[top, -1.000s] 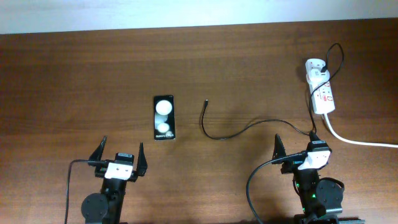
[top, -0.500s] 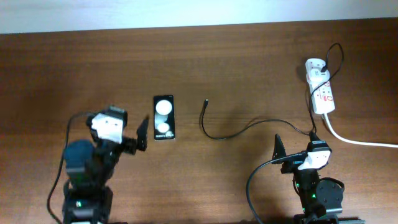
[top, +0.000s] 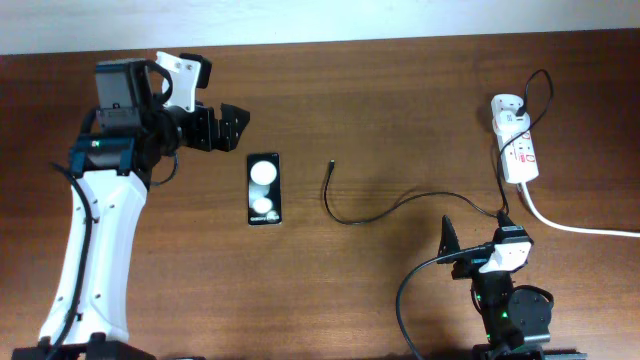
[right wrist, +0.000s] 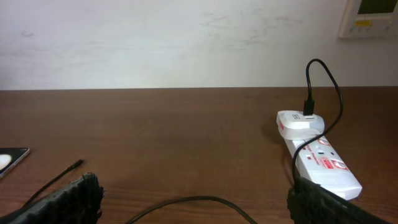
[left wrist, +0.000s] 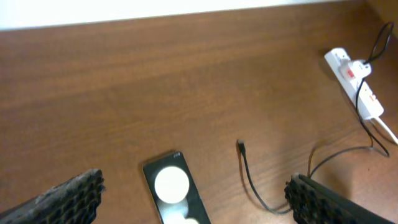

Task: Plug charger to phone and switch on socket
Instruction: 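Reach the left gripper forward and down over the black phone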

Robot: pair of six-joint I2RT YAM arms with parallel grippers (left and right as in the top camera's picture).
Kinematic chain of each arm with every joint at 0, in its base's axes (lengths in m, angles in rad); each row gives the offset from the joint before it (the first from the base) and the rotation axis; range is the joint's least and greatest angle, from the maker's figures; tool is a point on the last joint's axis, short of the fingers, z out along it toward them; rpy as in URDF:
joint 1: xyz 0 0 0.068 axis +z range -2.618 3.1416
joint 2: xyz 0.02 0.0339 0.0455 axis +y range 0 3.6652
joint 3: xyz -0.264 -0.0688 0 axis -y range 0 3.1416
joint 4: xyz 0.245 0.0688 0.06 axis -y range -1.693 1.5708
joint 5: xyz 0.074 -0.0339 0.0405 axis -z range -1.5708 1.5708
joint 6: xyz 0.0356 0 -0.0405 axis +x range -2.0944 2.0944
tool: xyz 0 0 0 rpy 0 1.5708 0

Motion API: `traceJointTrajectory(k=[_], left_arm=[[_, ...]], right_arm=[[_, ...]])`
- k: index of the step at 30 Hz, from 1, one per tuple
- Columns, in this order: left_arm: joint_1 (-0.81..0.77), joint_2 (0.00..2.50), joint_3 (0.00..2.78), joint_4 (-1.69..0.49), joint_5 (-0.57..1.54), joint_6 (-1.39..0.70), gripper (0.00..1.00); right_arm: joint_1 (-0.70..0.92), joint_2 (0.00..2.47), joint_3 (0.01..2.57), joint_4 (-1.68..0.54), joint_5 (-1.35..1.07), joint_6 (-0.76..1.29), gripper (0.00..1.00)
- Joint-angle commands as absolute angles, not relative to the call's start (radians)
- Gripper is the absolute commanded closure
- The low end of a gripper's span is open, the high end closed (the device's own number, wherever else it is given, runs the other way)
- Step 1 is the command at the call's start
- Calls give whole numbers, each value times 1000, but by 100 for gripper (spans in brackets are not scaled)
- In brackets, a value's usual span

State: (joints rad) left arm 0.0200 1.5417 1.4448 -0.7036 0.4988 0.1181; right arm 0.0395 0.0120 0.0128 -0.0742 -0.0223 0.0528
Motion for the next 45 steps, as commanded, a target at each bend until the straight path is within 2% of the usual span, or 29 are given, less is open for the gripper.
traceJointTrajectory(k=[1, 4, 7, 12, 15, 17, 22, 29, 45], left_arm=[[22, 1565, 1468, -727, 517, 117, 1], [22, 1568, 1468, -723, 520, 117, 1], [12, 1620, 1468, -739, 463, -16, 1], [-127, 1802, 1657, -945, 173, -66, 1], [-221, 1903, 1667, -1002, 25, -244, 1], [-249, 1977, 1667, -1031, 27, -321, 1], [-255, 2128, 1665, -1069, 48, -328, 1], [-255, 2141, 1596, -1061, 48, -256, 1], [-294, 2144, 1487, -958, 28, -257, 2]], right_arm=[[44, 5, 6, -78, -14, 56, 1], [44, 6, 6, -78, -14, 56, 1], [44, 6, 6, -78, -14, 56, 1], [44, 6, 6, -78, -14, 56, 1], [44, 6, 6, -78, -14, 56, 1], [44, 6, 6, -78, -14, 56, 1], [44, 6, 6, -78, -14, 56, 1], [44, 6, 6, -78, -14, 56, 1], [44, 6, 6, -78, -14, 56, 1]])
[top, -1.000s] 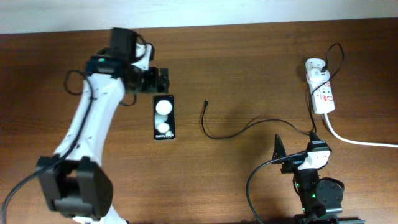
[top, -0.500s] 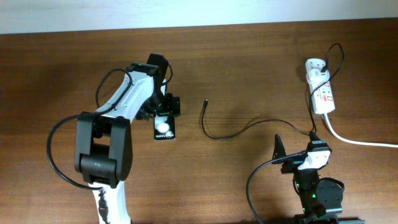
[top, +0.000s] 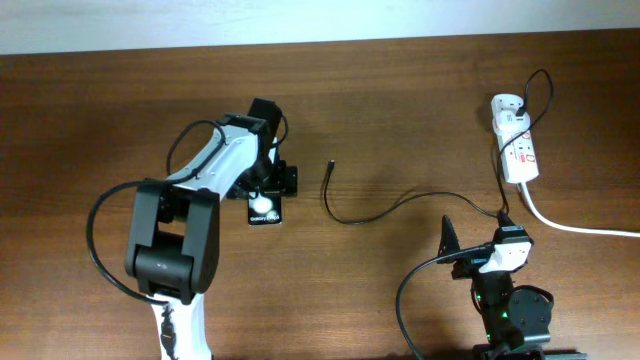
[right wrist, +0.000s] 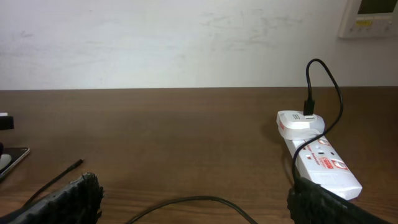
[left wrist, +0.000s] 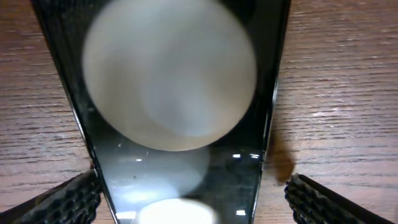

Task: Plug charger to phone and switch on socket
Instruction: 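Reach the left gripper forward and down over the black phone, then close the left gripper on the phone and lift it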

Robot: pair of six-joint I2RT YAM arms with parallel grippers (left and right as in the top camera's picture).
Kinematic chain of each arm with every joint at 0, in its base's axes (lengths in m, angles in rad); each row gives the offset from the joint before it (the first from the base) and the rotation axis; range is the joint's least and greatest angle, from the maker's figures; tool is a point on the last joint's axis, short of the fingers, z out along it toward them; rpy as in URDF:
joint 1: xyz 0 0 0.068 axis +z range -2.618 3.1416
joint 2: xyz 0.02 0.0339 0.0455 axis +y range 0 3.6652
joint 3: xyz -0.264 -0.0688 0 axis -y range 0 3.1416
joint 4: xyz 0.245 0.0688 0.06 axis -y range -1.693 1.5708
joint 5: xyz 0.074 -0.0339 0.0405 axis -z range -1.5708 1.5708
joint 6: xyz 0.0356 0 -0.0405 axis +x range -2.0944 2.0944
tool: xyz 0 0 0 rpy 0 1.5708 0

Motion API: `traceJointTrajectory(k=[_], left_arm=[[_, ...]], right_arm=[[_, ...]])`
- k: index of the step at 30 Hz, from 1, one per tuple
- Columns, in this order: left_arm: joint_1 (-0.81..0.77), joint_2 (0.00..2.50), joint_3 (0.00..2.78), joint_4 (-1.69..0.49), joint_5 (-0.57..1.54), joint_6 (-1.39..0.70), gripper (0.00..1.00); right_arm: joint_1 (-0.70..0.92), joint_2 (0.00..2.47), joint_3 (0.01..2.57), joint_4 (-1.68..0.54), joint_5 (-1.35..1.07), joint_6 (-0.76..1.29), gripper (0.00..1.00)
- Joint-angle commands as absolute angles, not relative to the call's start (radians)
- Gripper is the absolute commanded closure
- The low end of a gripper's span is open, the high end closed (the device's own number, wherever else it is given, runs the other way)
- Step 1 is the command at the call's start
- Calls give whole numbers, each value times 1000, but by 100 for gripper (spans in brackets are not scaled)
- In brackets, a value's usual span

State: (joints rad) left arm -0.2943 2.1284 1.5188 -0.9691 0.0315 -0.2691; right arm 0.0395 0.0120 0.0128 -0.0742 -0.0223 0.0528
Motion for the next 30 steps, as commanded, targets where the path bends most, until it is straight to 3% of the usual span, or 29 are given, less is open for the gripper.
traceJointTrajectory(k=[1, 11, 16, 20, 26, 30], left_arm=[[-294, 2144, 1481, -957, 28, -257, 3], [-292, 2144, 1473, -926, 4, -362, 0], [-292, 2144, 1473, -924, 3, -366, 15], [-292, 2144, 1473, -923, -1, -366, 16], [-292, 2143, 1481, -906, -1, -366, 30], [-292, 2143, 1578, -967, -1, -365, 30]], right_arm=[[44, 6, 6, -78, -14, 56, 1], [44, 6, 6, -78, -14, 56, 1], [44, 6, 6, -78, -14, 56, 1], [44, 6, 6, -78, -14, 56, 1], [44, 6, 6, -78, -14, 56, 1], [44, 6, 6, -78, -14, 56, 1]])
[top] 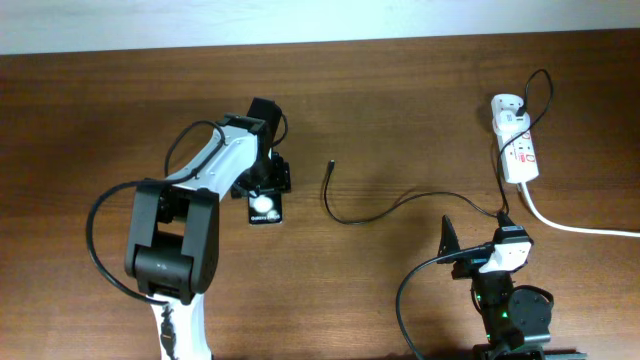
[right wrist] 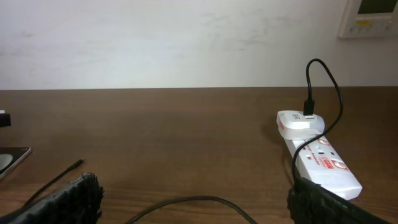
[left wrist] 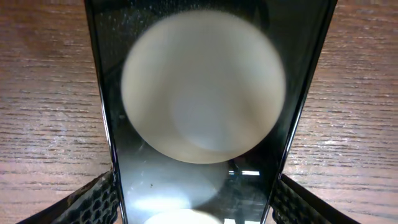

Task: Plug charger to phone and switch on socket
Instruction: 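Close the left gripper on the phone and lift it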

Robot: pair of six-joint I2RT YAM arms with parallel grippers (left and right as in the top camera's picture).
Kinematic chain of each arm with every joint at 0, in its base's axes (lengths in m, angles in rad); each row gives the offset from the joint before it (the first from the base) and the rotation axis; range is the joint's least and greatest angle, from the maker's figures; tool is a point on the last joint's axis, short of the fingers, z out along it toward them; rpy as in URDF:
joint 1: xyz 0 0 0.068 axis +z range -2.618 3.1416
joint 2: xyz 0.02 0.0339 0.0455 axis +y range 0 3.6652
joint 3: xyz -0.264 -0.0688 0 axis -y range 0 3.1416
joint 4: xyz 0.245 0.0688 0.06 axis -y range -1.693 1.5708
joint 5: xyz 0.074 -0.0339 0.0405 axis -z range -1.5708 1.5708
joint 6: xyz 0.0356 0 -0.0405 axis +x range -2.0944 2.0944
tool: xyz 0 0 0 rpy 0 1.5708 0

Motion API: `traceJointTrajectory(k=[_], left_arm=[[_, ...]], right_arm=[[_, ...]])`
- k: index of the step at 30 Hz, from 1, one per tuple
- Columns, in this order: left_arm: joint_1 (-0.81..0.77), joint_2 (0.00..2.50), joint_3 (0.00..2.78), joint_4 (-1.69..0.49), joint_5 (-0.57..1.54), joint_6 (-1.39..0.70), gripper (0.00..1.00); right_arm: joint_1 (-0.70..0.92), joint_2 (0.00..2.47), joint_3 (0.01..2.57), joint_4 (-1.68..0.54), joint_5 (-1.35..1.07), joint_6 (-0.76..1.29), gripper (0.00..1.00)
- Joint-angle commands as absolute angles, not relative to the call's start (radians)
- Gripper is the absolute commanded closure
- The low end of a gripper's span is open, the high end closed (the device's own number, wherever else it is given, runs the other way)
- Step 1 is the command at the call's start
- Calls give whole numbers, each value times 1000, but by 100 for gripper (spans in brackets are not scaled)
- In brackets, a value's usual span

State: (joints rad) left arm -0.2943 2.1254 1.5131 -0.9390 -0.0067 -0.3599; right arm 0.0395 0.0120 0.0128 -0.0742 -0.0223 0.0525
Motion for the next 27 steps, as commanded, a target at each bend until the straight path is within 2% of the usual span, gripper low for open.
traceJointTrajectory(k=[1, 6, 13, 18, 22, 25, 27], left_arm=[[-292, 2143, 1624, -994, 0, -353, 30], [-292, 2143, 1772, -1087, 0, -343, 29], [-292, 2143, 1826, -1099, 169, -343, 28], [-262, 2143, 1826, -1121, 256, -342, 32], [-204, 2143, 1826, -1162, 466, -180, 31], [-173, 2143, 1826, -1224, 518, -181, 33], [-162, 2143, 1826, -1229, 661, -181, 34]], right_arm=[[44, 6, 6, -78, -14, 56, 1], [44, 6, 6, -78, -14, 56, 1], [44, 6, 6, -78, -14, 56, 1], [44, 6, 6, -78, -14, 56, 1], [44, 6, 6, -78, -14, 56, 1], [44, 6, 6, -78, -14, 56, 1], [44, 6, 6, -78, -14, 56, 1]])
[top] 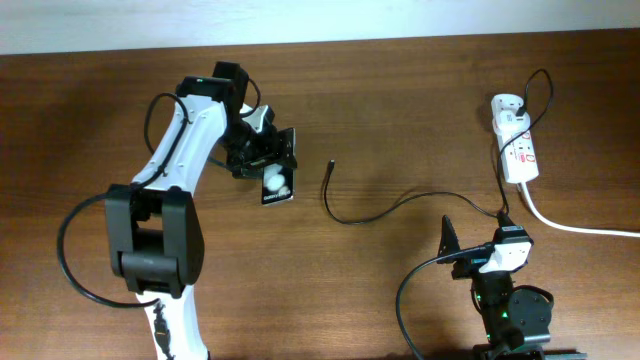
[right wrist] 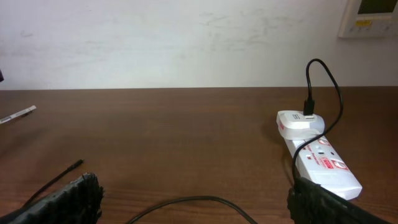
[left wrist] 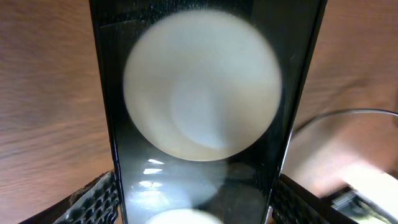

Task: Plug charger to phone and switch on socket
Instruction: 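Close the left gripper on the phone and lift it, then raise the held phone upright and hold it left of center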

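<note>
The black phone, with bright round reflections on its glass, hangs tilted above the table, and my left gripper is shut on its long edges. In the left wrist view the phone fills the frame between the two pads. The black charger cable's free plug lies on the table right of the phone. The cable runs on to the white power strip, where the charger sits plugged in. My right gripper rests open near the front edge, holding nothing.
A thick white mains lead leaves the strip toward the right edge. The brown wooden table ends at a white wall at the back. The cable loop lies just in front of my right gripper.
The phone lay flat on the table with my left gripper shut on its edges. Now it is held off the table, tilted and slightly further right. The right arm has not moved.
My left gripper first hung open, up and to the left of the phone. Then it was down over the phone with a finger on each side, then closed against its edges. Now the phone is raised. Cable, strip and right arm stayed where they were.
</note>
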Robot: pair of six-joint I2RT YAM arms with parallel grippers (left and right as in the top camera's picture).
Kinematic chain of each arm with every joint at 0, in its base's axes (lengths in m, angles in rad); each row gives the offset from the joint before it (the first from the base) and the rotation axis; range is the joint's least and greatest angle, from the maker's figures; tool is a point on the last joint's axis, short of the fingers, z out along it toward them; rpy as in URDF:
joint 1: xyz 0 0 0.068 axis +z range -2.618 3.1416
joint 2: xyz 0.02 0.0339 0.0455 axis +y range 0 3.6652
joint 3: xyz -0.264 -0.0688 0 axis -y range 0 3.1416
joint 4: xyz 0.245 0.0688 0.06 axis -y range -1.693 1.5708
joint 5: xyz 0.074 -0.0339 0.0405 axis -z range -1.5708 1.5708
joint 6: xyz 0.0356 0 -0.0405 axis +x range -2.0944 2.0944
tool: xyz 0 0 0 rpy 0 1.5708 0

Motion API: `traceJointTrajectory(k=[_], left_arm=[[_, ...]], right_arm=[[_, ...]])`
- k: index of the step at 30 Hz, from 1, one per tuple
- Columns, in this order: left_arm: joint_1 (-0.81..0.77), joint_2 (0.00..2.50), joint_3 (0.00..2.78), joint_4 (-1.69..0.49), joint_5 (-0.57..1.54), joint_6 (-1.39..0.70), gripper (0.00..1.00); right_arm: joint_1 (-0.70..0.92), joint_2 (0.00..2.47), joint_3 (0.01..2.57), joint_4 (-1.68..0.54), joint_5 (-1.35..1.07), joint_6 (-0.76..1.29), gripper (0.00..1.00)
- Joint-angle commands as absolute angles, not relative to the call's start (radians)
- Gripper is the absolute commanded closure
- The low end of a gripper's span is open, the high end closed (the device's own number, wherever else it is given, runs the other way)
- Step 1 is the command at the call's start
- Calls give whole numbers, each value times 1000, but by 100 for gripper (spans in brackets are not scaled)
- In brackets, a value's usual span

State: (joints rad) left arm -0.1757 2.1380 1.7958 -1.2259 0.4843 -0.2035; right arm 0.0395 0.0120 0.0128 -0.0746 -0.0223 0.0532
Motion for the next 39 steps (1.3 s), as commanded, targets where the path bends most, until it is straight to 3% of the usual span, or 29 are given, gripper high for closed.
traceJointTrajectory(k=[1, 2, 4, 7, 8, 11, 15, 23, 27, 39], left_arm=[[-157, 2143, 1826, -1227, 705, -181, 36], [-154, 2143, 1826, -1227, 721, -181, 37], [-142, 2143, 1826, -1233, 749, -181, 57], [-140, 2143, 1825, -1251, 749, -181, 61], [-140, 2143, 1825, -1258, 748, -181, 68], [-140, 2143, 1825, -1281, 749, -192, 70], [-141, 2143, 1825, -1277, 749, -454, 73], [-137, 2143, 1825, -1276, 965, -752, 74], [-88, 2143, 1825, -1277, 1164, -756, 82], [70, 2143, 1825, -1278, 1217, -982, 79]], right_arm=[[44, 6, 6, -78, -14, 56, 2], [44, 6, 6, -78, -14, 56, 1], [44, 6, 6, -78, -14, 56, 1], [44, 6, 6, -78, -14, 56, 1], [44, 6, 6, -78, -14, 56, 1], [44, 6, 6, -78, -14, 56, 1], [44, 6, 6, -78, -14, 56, 1], [44, 6, 6, -78, -14, 56, 1], [44, 6, 6, -78, -14, 56, 1], [44, 6, 6, -78, -14, 56, 1]])
